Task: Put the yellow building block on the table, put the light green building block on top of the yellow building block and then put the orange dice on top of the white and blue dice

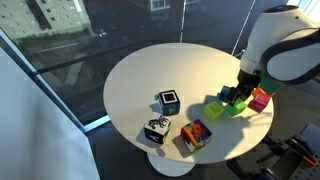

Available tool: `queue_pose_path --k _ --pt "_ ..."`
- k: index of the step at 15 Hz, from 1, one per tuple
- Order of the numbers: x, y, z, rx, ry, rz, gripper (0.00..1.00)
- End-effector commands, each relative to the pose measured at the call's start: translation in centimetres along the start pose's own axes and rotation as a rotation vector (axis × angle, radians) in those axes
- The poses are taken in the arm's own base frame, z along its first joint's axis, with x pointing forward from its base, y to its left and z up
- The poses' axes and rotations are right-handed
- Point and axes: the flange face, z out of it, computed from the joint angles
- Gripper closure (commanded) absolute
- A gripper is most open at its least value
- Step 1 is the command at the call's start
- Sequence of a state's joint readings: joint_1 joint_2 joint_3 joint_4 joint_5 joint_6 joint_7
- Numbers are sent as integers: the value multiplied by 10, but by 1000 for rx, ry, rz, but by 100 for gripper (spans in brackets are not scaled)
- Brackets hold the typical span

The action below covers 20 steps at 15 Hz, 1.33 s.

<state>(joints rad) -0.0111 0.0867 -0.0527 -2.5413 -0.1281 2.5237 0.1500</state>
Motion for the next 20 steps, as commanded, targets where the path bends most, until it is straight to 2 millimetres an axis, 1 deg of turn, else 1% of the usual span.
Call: queue_pose_path --k 1,6,12,13,14,18,19,20 --pt "-1 8 3 -8 28 -31 0" --pt "1 9 13 -4 41 -36 0" --pt "2 5 31 -13 32 -43 0" --pt "2 4 33 -13 30 -43 25" --pt "2 4 35 -16 29 -43 27" --pt "2 2 34 -15 14 -28 62" --pt "1 2 31 -15 14 -20 68" --pt "0 1 29 -10 10 -21 71"
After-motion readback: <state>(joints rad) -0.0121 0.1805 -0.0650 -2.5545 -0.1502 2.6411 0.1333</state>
